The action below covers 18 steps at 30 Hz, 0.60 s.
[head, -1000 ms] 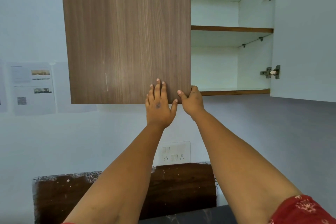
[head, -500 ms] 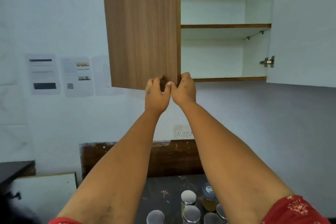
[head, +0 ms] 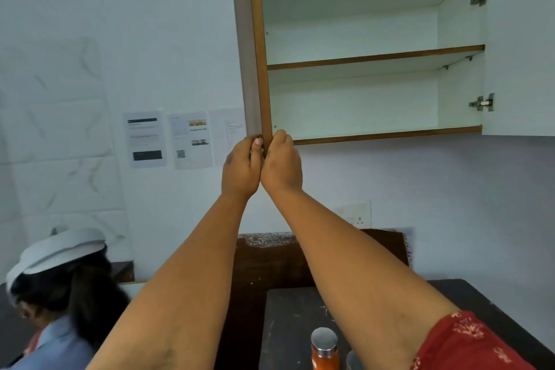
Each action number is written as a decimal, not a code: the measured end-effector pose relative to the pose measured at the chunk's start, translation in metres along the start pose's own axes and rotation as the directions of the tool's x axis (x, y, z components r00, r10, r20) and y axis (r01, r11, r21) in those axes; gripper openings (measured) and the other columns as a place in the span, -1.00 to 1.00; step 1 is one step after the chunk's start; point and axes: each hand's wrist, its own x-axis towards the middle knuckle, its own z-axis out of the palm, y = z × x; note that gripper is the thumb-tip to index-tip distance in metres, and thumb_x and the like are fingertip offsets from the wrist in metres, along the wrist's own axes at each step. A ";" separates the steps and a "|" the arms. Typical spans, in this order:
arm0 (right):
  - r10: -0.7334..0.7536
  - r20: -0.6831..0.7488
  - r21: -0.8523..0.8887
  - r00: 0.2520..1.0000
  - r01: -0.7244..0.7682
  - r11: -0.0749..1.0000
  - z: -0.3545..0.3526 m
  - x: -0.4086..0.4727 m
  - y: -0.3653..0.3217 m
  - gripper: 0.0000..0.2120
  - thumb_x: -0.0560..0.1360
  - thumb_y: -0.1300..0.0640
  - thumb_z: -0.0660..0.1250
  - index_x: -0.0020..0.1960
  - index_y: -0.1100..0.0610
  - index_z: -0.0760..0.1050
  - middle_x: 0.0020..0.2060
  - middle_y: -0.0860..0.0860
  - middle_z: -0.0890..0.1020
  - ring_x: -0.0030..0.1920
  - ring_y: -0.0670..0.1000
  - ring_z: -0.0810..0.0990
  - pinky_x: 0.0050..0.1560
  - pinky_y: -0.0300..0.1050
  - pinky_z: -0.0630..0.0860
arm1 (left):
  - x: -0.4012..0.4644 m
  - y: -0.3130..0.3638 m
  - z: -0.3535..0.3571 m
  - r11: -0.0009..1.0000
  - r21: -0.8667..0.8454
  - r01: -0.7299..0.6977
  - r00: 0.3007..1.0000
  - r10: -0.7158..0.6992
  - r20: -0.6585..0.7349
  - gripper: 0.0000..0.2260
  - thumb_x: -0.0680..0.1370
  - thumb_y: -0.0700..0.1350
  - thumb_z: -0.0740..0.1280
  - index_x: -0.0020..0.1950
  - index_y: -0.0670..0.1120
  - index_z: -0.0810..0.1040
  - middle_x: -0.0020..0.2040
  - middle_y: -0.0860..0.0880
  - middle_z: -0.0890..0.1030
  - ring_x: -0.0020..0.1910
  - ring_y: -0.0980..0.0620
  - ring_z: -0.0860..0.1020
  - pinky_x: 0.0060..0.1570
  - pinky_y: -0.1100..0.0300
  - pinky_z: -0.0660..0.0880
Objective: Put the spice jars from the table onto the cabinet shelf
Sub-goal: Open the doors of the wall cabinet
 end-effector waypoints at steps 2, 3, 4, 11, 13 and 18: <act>-0.045 0.045 0.019 0.998 0.044 0.999 0.010 -0.006 -0.021 -0.79 0.64 0.04 0.12 0.08 0.19 0.38 -0.04 0.11 0.51 -0.11 0.07 0.53 -0.23 -0.14 0.38 | -0.001 -0.010 -0.023 0.998 0.064 0.015 1.000 -0.015 0.003 -0.71 0.69 -0.03 0.08 0.20 -0.08 0.56 0.00 -0.04 0.66 -0.05 0.00 0.59 -0.13 0.20 0.42; -0.062 0.086 0.051 0.994 0.058 0.997 0.015 -0.009 -0.031 -0.79 0.64 0.04 0.11 0.07 0.19 0.38 -0.04 0.12 0.50 -0.10 0.08 0.52 -0.23 -0.11 0.40 | -0.003 -0.014 -0.036 0.996 0.087 0.030 1.000 -0.030 -0.003 -0.72 0.69 -0.04 0.10 0.22 -0.09 0.55 0.02 -0.06 0.66 -0.04 -0.01 0.59 -0.12 0.19 0.42; -0.070 0.137 0.096 0.988 0.058 0.994 0.020 -0.012 -0.040 -0.78 0.64 0.04 0.10 0.07 0.20 0.38 -0.02 0.12 0.50 -0.09 0.09 0.52 -0.20 -0.07 0.44 | -0.004 -0.018 -0.046 0.993 0.105 0.045 0.999 -0.044 -0.014 -0.73 0.68 -0.04 0.12 0.24 -0.10 0.54 0.04 -0.08 0.66 -0.03 -0.02 0.60 -0.09 0.18 0.44; -0.126 0.546 0.232 0.828 -0.005 0.973 0.041 -0.041 -0.071 -0.39 0.53 0.36 0.22 0.53 0.08 0.19 0.39 0.16 0.37 0.37 0.14 0.37 0.34 0.00 0.39 | -0.014 -0.055 -0.094 0.944 0.247 0.220 0.976 -0.210 -0.067 -0.66 0.65 -0.02 0.16 0.34 -0.19 0.39 0.06 -0.17 0.62 0.00 -0.16 0.61 -0.06 -0.01 0.54; -0.106 0.561 0.231 0.821 -0.032 0.972 0.043 -0.041 -0.076 -0.35 0.53 0.38 0.21 0.55 0.05 0.14 0.42 0.15 0.35 0.39 0.14 0.35 0.33 -0.04 0.40 | -0.016 -0.059 -0.095 0.932 0.270 0.241 0.970 -0.233 -0.062 -0.62 0.66 -0.03 0.14 0.43 -0.18 0.31 0.10 -0.18 0.61 0.04 -0.18 0.60 -0.03 -0.03 0.54; 0.032 0.465 0.190 0.885 -0.134 0.973 0.040 -0.047 -0.059 -0.39 0.52 0.34 0.24 0.52 0.07 0.20 0.34 0.16 0.39 0.31 0.16 0.41 0.25 0.01 0.45 | -0.024 -0.050 -0.077 0.921 0.335 0.198 0.980 -0.177 -0.092 -0.59 0.62 -0.06 0.11 0.45 -0.16 0.29 0.20 -0.19 0.56 0.14 -0.22 0.53 0.05 -0.14 0.53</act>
